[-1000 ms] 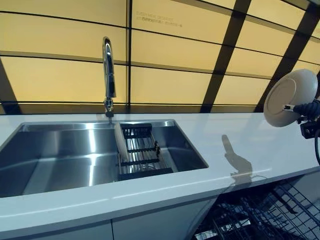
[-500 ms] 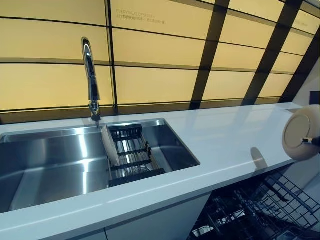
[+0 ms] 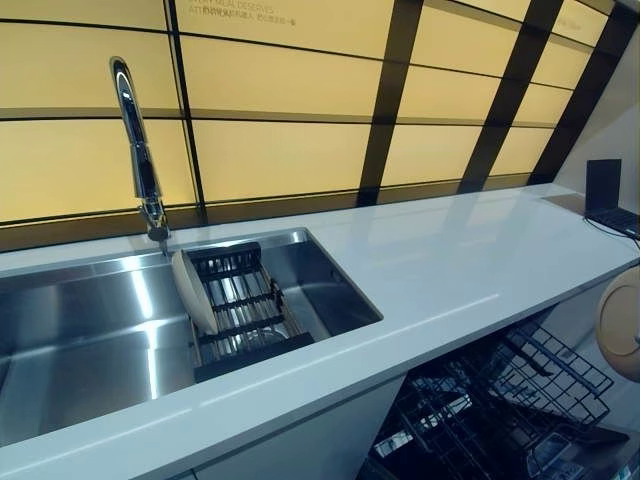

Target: Take plates into dishwasher

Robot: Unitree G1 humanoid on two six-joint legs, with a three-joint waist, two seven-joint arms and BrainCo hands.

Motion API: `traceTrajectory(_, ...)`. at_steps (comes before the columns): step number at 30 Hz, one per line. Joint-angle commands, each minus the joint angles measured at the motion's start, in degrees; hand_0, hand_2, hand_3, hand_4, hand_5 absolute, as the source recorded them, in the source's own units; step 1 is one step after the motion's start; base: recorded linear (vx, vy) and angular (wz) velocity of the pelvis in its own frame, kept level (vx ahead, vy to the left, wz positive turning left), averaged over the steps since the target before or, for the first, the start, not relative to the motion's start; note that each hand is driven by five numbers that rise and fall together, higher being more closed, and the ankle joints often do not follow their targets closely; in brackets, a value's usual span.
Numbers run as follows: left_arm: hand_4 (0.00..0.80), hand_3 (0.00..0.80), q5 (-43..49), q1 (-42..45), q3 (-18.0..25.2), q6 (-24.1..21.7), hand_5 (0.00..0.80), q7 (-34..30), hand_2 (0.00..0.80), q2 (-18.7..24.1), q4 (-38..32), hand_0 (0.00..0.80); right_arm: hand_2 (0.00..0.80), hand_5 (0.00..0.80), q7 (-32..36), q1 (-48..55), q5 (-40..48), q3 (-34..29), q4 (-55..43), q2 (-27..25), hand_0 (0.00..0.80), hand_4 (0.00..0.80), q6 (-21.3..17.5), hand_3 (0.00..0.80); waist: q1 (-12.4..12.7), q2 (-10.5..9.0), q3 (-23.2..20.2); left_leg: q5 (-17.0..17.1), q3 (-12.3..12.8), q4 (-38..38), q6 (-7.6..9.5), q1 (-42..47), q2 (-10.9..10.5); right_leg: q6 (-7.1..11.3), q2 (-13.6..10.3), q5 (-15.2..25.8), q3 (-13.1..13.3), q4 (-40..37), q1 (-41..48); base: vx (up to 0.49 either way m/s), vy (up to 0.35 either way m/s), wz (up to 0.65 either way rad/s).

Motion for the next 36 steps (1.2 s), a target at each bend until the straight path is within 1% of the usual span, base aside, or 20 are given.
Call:
traceTrajectory(1,0.000,0.000,2.12,-2.34,1.28,-0.94,0.000,-0.09,0.000,2.33,1.28,0.000,0.800,0.800,1.60,-3.12,-4.23,-4.87,0.40,-1.76,0.800,0.800,-6.97,0.800,1.16,0.64,1.78,-3.37,-3.50,2.84,2.09,-1.89,0.02,3.84,2.13,-4.20,-0.45,4.22,1.00,-0.022,0.004,-0.09)
traceTrajectory(3,0.000,0.000,2.50,-2.62,1.09,-1.48,0.000,0.39,0.000,2.32,1.19,0.000,0.800,0.800,2.16,-2.67,-5.53,-4.18,-0.29,-1.35,0.800,0.800,-8.53,0.800,1.26,0.60,2.07,-3.70,-3.77,4.04,2.19,-2.58,-0.15,3.81,1.87,-4.19,-0.37,4.54,0.76,-0.069,0.012,-0.02)
traceTrajectory(5,0.000,0.000,3.29,-3.37,0.91,-2.10,0.000,0.33,0.000,2.63,1.11,0.000,0.800,0.800,1.60,-3.08,-5.86,-2.60,-0.71,-0.55,0.800,0.800,-9.44,0.800,1.22,0.49,2.75,-4.86,-3.56,6.62,2.65,-3.67,-0.46,3.95,1.07,-4.38,-0.33,6.03,-0.21,-0.107,0.034,0.01)
traceTrajectory(7,0.000,0.000,4.13,-4.41,0.84,-2.10,0.000,0.52,0.000,3.51,1.25,0.000,0.800,0.800,0.99,-3.18,-5.59,-1.18,-2.26,0.70,0.800,0.800,-9.77,0.800,0.66,0.26,4.44,-6.50,-3.34,10.12,3.11,-4.74,-1.09,4.90,-0.47,-3.07,-0.37,7.76,-2.50,-0.069,0.032,-0.02)
traceTrajectory(9,0.000,0.000,4.77,-5.11,1.42,-0.68,0.000,0.56,0.000,4.41,0.71,0.000,0.800,0.800,0.53,-2.69,-5.45,-0.83,-4.68,2.15,0.800,0.800,-9.65,0.800,0.23,-0.01,5.99,-6.94,-3.27,11.42,2.95,-4.95,-1.13,6.26,-2.03,-0.01,-1.51,6.89,-4.70,-0.085,-0.006,-0.09)
traceTrajectory(10,0.000,0.000,5.19,-5.51,1.79,0.19,0.000,0.54,0.000,4.85,0.38,0.000,0.800,0.800,0.48,-2.83,-5.99,-0.64,-5.31,3.16,0.800,0.800,-10.03,0.800,0.25,0.23,7.01,-7.02,-3.35,11.26,2.89,-4.72,-0.77,6.68,-2.34,0.27,-2.62,7.95,-5.75,-0.186,0.021,-0.17)
traceTrajectory(11,0.000,0.000,4.36,-6.09,1.89,1.16,0.000,0.67,0.000,5.36,0.22,0.000,0.800,0.800,0.10,-3.60,-6.95,0.15,-5.70,4.72,0.800,0.800,-10.91,0.800,0.53,0.54,7.85,-6.18,-3.08,10.07,2.96,-4.70,-0.46,6.75,-2.45,-0.23,-4.10,10.39,-6.75,-0.186,0.041,-0.20)
traceTrajectory(13,0.000,0.000,3.58,-6.44,2.08,1.72,0.000,0.85,0.000,5.65,0.17,0.000,0.800,0.800,-0.02,-4.25,-8.35,0.84,-6.11,5.73,0.800,0.800,-11.37,0.800,0.69,0.76,8.31,-5.54,-2.83,9.14,3.03,-4.68,-0.32,6.74,-2.42,-0.73,-4.85,11.90,-7.10,-0.136,0.035,-0.50)
traceTrajectory(15,0.000,0.000,2.22,-6.51,2.75,2.62,0.000,1.16,0.000,5.97,-0.20,0.000,0.800,0.800,-0.50,-5.18,-9.67,1.96,-7.64,7.04,0.800,0.800,-11.25,0.800,1.28,1.49,8.88,-3.96,-2.15,7.25,3.08,-4.82,0.14,6.57,-2.21,-1.95,-6.36,15.08,-7.23,-0.245,0.059,-0.67)
traceTrajectory(16,0.000,0.000,-0.14,-6.52,4.11,3.48,0.000,1.36,0.000,6.34,-0.06,0.000,0.800,0.800,-0.90,-7.63,-11.32,4.12,-9.69,8.87,0.800,0.800,-11.22,0.800,2.91,2.81,9.16,-1.19,-0.40,4.27,2.85,-5.80,1.31,5.78,-1.55,-6.03,-9.78,19.04,-5.57,-0.405,0.059,-0.47)
traceTrajectory(17,0.000,0.000,-1.16,-6.40,4.67,3.42,0.000,1.59,0.000,6.25,0.41,0.000,0.800,0.800,-0.82,-8.93,-11.80,5.49,-10.12,9.59,0.800,0.800,-11.53,0.800,3.79,3.10,9.03,-0.43,0.28,3.59,2.65,-6.60,1.67,5.34,-1.51,-7.60,-11.03,19.53,-4.41,-0.450,0.022,-0.55)
traceTrajectory(18,0.000,0.000,-1.92,-6.32,5.48,2.88,0.000,1.68,0.000,6.07,1.14,0.000,0.800,0.800,-0.44,-9.86,-12.47,6.40,-10.26,10.00,0.800,0.800,-12.21,0.800,4.78,3.22,8.64,0.29,1.00,3.53,2.17,-7.84,1.99,4.60,-1.38,-9.79,-11.99,18.00,-2.31,-0.349,-0.068,-0.88)
traceTrajectory(19,0.000,0.000,-2.34,-6.20,6.34,1.58,0.000,1.82,0.000,5.14,2.14,0.000,0.800,0.800,0.03,-11.05,-12.95,8.04,-10.21,10.00,0.800,0.800,-12.35,0.800,6.31,2.55,7.54,0.74,1.85,4.31,1.39,-10.67,1.66,3.64,-1.51,-11.26,-12.25,12.13,2.31,-0.289,-0.092,-0.93)
traceTrajectory(20,0.000,0.000,-2.83,-6.16,6.53,1.07,0.000,1.98,0.000,4.69,2.42,0.000,0.800,0.800,0.18,-11.78,-13.14,8.87,-9.74,9.87,0.800,0.800,-12.62,0.800,6.85,2.22,7.20,0.86,2.30,4.58,1.02,-11.48,1.46,3.59,-1.84,-10.62,-12.62,9.06,3.63,-0.191,-0.085,-1.01)
traceTrajectory(21,0.000,0.000,-3.89,-6.16,6.44,0.62,0.000,2.55,0.000,3.88,2.48,0.000,0.800,0.800,0.29,-13.64,-12.73,10.97,-8.69,9.58,0.800,0.800,-12.53,0.800,7.55,2.25,6.75,0.12,2.00,4.52,-0.12,-11.67,1.44,4.01,-2.35,-10.70,-12.96,6.00,5.22,-0.188,-0.076,-0.68)
traceTrajectory(22,0.000,0.000,-4.91,-6.35,6.46,0.63,0.000,2.81,0.000,3.56,2.23,0.000,0.800,0.800,0.36,-15.19,-12.93,12.21,-8.26,9.58,0.800,0.800,-12.21,0.800,7.96,2.39,7.08,1.62,2.78,4.85,-0.21,-12.70,2.07,3.32,-2.20,-9.99,-13.20,5.74,4.75,-0.218,-0.082,-0.60)
traceTrajectory(24,0.000,0.000,-7.22,-6.55,6.51,0.68,0.000,2.63,0.000,3.15,1.56,0.000,0.800,0.800,1.35,-17.07,-14.52,13.87,-8.23,9.54,0.800,0.800,-10.95,0.800,8.10,3.01,7.35,1.91,2.24,4.69,-0.49,-13.01,2.32,2.60,-1.58,-10.94,-12.79,6.15,4.74,-0.183,-0.072,-0.40)
traceTrajectory(27,0.000,0.000,-8.21,-5.69,6.16,-1.04,0.000,2.07,0.000,2.45,0.57,0.000,0.800,0.800,1.79,-16.64,-15.29,14.07,-9.44,9.83,0.800,0.800,-9.60,0.800,8.37,3.92,7.71,2.54,1.04,3.35,-0.83,-12.23,1.81,1.57,-1.08,-11.84,-13.81,6.70,4.86,-0.090,-0.049,0.04)
traceTrajectory(32,0.000,0.000,-11.43,-3.73,7.98,-1.47,0.000,2.67,0.000,1.28,-0.38,0.000,0.800,0.800,0.41,-14.96,-18.08,14.02,-10.23,11.69,0.800,0.800,-10.24,0.800,8.84,4.79,7.91,2.85,-0.28,2.05,-1.26,-10.70,1.29,0.22,-0.09,-12.78,-15.24,6.97,5.27,-0.046,-0.074,0.27)
traceTrajectory(36,0.000,0.000,-11.59,-3.15,8.15,-1.63,0.000,3.04,0.000,1.12,-0.57,0.000,0.800,0.800,0.82,-15.70,-19.31,14.95,-10.53,11.97,0.800,0.800,-10.14,0.800,9.20,5.18,8.22,3.16,-0.66,2.25,-1.61,-10.78,1.46,-0.25,0.16,-12.98,-16.10,7.22,5.13,-0.033,-0.072,0.18)
